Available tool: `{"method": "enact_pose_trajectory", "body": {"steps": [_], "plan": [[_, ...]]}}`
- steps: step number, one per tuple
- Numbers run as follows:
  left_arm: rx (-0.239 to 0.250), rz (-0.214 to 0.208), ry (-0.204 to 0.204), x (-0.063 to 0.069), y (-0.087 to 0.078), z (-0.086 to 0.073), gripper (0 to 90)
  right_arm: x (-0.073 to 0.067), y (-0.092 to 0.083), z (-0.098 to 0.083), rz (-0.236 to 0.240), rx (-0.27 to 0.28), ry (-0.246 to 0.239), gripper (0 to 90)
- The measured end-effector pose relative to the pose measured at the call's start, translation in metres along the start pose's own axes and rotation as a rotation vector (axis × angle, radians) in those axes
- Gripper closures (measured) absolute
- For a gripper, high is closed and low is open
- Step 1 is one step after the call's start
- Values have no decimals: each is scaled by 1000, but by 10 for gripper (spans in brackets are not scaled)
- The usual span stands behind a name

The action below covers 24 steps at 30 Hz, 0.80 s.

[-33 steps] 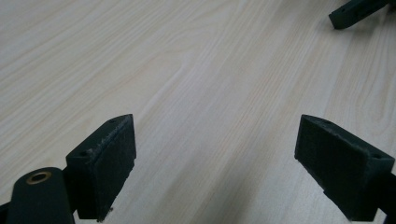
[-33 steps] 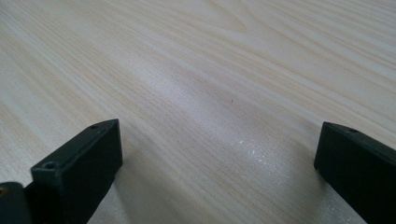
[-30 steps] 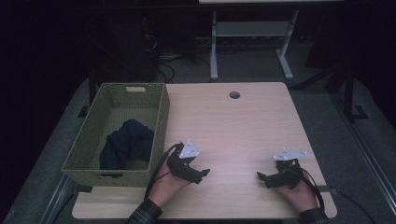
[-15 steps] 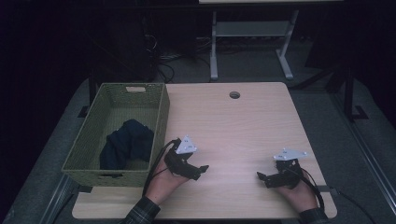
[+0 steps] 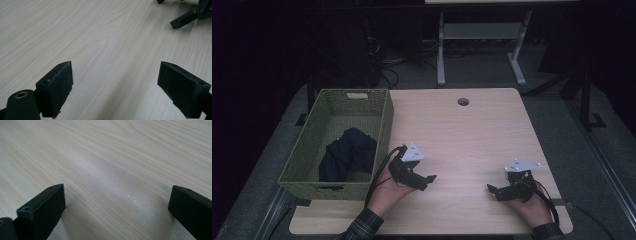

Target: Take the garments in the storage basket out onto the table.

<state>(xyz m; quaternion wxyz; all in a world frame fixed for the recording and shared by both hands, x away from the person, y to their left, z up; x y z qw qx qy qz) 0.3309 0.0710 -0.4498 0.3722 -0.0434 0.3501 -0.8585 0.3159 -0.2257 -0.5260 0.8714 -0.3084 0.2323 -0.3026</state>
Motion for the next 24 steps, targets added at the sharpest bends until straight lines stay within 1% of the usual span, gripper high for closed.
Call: {"method": "enact_pose_trajectory", "body": {"steps": [1,11,14,24], "plan": [[-4,-4,-4,0,-1,1,128,0,0,0,0,0,0,6],[-5,-11,-1,-2,-9,8,128,0,0,0,0,0,0,6],[4,-27,-18,-3,-10,10,128,0,0,0,0,0,0,6],[7,-36,-15,-4,-15,16,128,0,0,0,0,0,0,6]]}}
Point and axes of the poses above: each handheld gripper's, and its own axes: y roughly forward along the jaws, z roughly out of its top, x roughly to its right, the point moved 6 cm from there along y, roughly forward along the jaws, and after that the axes turned 15 degrees about z, right-handed, at the moved point
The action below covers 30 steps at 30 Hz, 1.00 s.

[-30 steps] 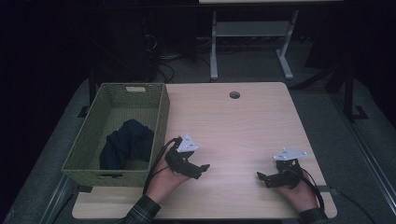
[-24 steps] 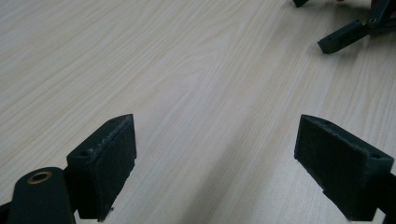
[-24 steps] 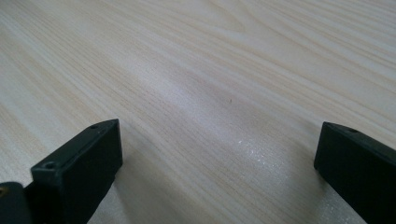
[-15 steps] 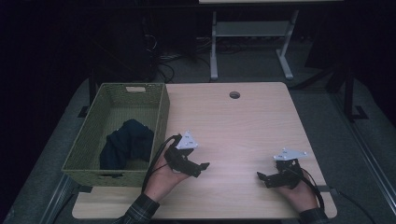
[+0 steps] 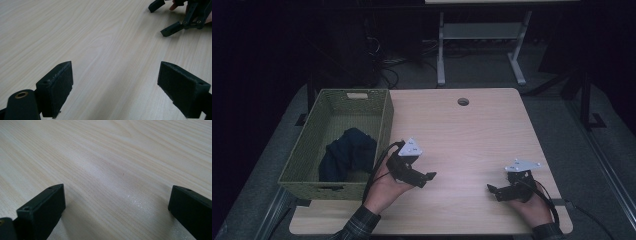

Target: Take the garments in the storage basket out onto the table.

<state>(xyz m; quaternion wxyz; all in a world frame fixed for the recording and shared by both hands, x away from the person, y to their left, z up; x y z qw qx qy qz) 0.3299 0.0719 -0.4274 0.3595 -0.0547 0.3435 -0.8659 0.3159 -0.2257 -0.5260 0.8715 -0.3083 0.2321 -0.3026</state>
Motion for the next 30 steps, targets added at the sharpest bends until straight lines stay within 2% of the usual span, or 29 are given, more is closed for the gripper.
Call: {"method": "enact_pose_trajectory", "body": {"steps": [13,22,30], "plan": [[23,3,-1,-14,-12,19,129,0,0,0,0,0,0,6],[13,-27,16,-14,-13,26,129,0,0,0,0,0,0,6],[9,-56,31,-20,-16,32,131,0,0,0,0,0,0,6]]}}
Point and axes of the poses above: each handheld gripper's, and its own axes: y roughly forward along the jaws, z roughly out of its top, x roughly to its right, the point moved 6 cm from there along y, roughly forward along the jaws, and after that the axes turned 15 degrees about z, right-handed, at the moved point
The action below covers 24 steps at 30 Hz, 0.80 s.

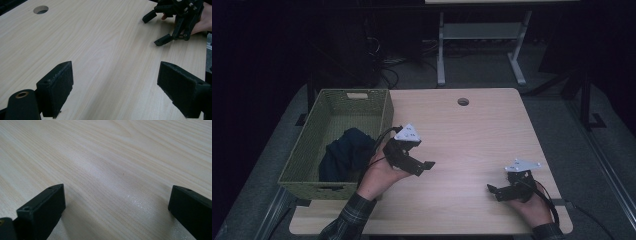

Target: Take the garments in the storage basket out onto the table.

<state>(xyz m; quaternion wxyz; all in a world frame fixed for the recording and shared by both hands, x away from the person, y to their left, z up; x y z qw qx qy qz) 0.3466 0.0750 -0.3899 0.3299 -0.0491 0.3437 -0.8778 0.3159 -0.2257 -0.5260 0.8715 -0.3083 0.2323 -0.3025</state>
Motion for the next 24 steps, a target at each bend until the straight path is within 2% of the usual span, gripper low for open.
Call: {"method": "enact_pose_trajectory", "body": {"steps": [7,9,18,19,24], "plan": [[-11,-16,-5,-7,-4,1,134,0,0,0,0,0,0,6],[-12,-11,3,-10,-7,1,134,0,0,0,0,0,0,6],[-9,0,-16,-22,-22,1,135,0,0,0,-1,1,1,6],[-15,2,-8,-24,-24,1,134,0,0,0,-1,1,0,6],[-13,9,-32,-30,-30,0,135,0,0,0,-1,1,0,6]]}}
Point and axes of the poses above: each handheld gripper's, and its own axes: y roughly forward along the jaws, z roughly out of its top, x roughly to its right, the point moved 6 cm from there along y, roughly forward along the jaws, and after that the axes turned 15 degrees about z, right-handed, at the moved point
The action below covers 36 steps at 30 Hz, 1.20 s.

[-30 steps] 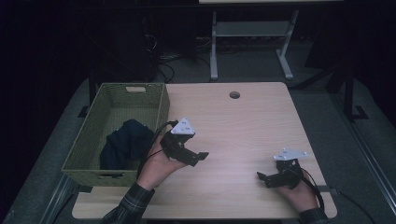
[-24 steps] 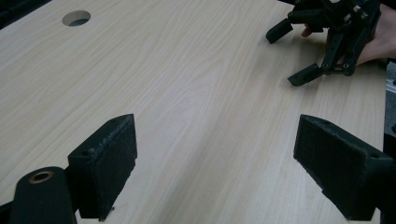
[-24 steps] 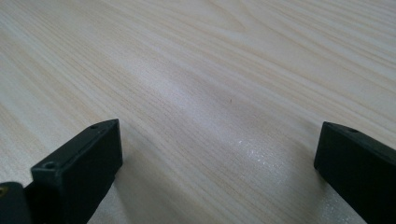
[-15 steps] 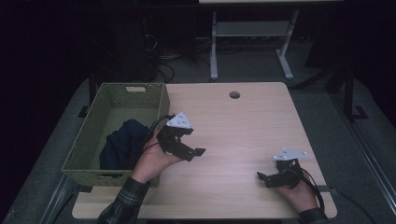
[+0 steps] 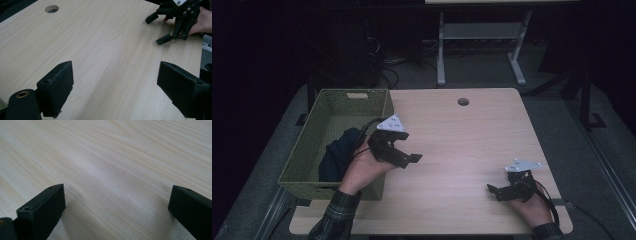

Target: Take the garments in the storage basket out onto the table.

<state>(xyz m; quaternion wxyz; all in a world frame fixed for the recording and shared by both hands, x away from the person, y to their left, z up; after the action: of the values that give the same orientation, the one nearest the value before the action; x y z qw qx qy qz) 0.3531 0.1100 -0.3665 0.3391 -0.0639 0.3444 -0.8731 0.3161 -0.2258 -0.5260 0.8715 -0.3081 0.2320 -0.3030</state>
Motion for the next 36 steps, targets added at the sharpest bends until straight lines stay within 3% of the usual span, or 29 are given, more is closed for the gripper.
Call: {"method": "enact_pose_trajectory", "body": {"steps": [16,36], "plan": [[-13,55,-38,-26,-19,-10,141,0,0,0,0,0,0,6],[-13,177,-112,-70,-59,-29,141,0,0,0,-1,1,-3,6]]}}
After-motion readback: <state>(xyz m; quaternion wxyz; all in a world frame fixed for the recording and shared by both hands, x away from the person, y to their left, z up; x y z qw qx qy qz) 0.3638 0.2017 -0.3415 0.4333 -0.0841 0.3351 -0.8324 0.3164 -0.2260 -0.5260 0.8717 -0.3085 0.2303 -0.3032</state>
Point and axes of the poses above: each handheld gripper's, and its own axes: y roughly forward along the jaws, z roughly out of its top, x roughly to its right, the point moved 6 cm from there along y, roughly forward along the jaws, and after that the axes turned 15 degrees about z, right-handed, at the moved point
